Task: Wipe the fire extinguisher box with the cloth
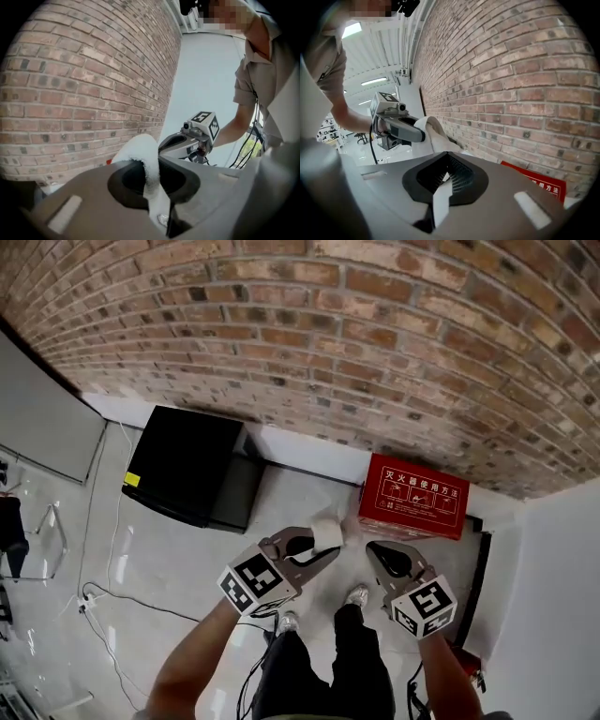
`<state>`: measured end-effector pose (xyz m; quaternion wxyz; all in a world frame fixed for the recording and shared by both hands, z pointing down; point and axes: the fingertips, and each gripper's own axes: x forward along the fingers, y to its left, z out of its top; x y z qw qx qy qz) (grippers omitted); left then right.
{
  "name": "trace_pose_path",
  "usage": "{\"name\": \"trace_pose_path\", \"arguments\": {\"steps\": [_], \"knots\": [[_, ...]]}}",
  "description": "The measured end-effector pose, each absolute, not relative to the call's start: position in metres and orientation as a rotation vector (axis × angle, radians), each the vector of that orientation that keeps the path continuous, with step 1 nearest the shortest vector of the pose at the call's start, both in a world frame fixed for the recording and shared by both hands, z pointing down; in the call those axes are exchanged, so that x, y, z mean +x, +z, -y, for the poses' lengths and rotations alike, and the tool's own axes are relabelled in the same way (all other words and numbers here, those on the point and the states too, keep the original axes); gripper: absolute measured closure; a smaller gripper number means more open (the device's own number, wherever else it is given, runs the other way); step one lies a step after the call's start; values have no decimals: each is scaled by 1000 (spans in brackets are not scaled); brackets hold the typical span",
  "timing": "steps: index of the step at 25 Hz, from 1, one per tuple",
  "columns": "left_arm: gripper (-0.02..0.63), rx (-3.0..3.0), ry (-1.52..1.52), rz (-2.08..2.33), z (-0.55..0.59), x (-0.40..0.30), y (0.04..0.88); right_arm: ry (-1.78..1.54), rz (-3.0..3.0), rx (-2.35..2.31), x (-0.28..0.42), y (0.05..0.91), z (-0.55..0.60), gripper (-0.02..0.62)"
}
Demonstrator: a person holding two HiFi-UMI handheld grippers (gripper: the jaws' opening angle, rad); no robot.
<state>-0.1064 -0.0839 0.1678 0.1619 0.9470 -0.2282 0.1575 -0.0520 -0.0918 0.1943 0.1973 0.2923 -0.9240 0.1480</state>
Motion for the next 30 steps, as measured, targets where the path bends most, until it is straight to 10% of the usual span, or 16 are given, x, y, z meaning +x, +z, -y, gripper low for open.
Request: {"name": "trace_pose_path", "arguments": {"steps": [30], "knots": [[560,2830,274,757,-12,-90,-43,182,2722,1434,-27,-61,14,572]]}}
